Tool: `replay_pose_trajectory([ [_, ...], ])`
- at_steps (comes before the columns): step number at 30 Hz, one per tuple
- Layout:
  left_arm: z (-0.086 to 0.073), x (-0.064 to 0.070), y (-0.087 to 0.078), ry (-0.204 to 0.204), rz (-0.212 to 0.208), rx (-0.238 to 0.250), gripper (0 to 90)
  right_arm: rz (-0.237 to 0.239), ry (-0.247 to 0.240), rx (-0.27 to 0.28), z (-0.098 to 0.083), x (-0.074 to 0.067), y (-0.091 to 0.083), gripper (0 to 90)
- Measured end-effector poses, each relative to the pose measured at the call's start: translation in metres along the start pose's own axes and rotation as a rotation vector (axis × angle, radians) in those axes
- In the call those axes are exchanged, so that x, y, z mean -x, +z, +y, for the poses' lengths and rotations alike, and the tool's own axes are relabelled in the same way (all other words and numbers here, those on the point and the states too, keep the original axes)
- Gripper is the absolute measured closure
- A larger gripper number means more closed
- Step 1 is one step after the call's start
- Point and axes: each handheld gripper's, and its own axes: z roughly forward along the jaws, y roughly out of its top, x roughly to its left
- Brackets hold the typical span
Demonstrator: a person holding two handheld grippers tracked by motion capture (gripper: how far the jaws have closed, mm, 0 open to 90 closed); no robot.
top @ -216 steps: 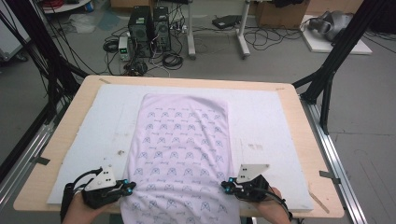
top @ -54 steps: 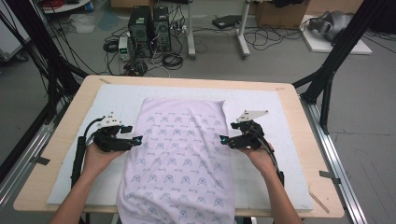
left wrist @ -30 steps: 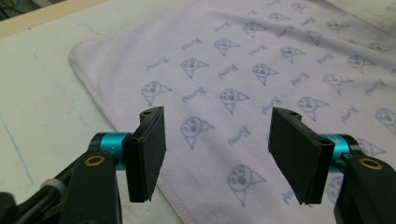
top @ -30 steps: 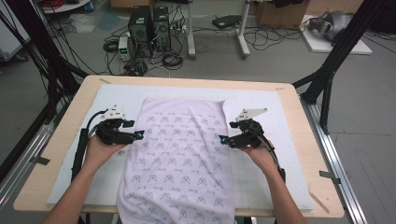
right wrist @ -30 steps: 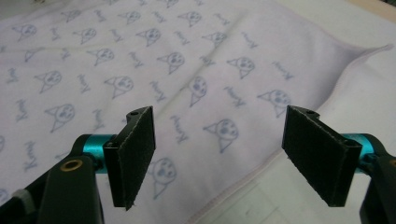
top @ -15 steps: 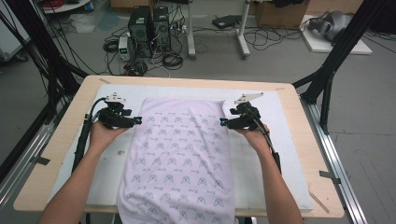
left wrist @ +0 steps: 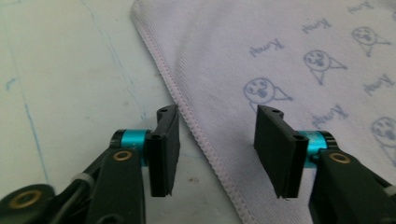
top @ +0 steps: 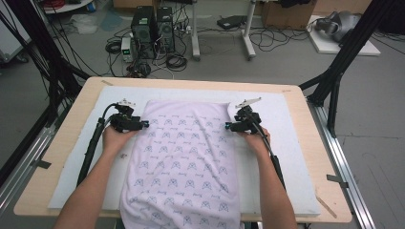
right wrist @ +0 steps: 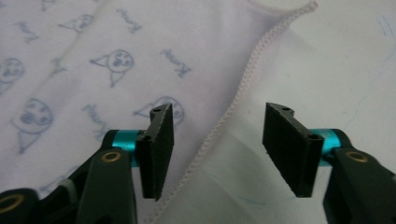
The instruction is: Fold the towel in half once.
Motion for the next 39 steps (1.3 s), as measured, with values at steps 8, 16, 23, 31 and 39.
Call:
replay_pose_trajectory([
  [8, 0.000, -0.003, -0.002, -0.008, -0.017, -0.006, 84.9, 0.037, 0.104, 0.028, -0.003, 0.004, 0.004, 82.7],
  [16, 0.005, 0.000, -0.014, 0.006, -0.026, 0.067, 87.5, 0.041, 0.101, 0.042, 0.000, 0.008, -0.011, 86.5],
  [23, 0.011, 0.002, -0.050, 0.022, -0.082, 0.161, 87.5, 0.135, 0.098, 0.162, 0.004, 0.010, -0.053, 86.5],
  [31, -0.020, 0.020, -0.095, 0.096, -0.135, 0.198, 87.5, 0.235, 0.047, 0.214, -0.007, -0.011, -0.091, 86.3],
  [39, -0.071, 0.049, -0.120, 0.181, -0.179, 0.156, 86.6, 0.299, -0.034, 0.179, -0.052, -0.051, -0.107, 85.9],
])
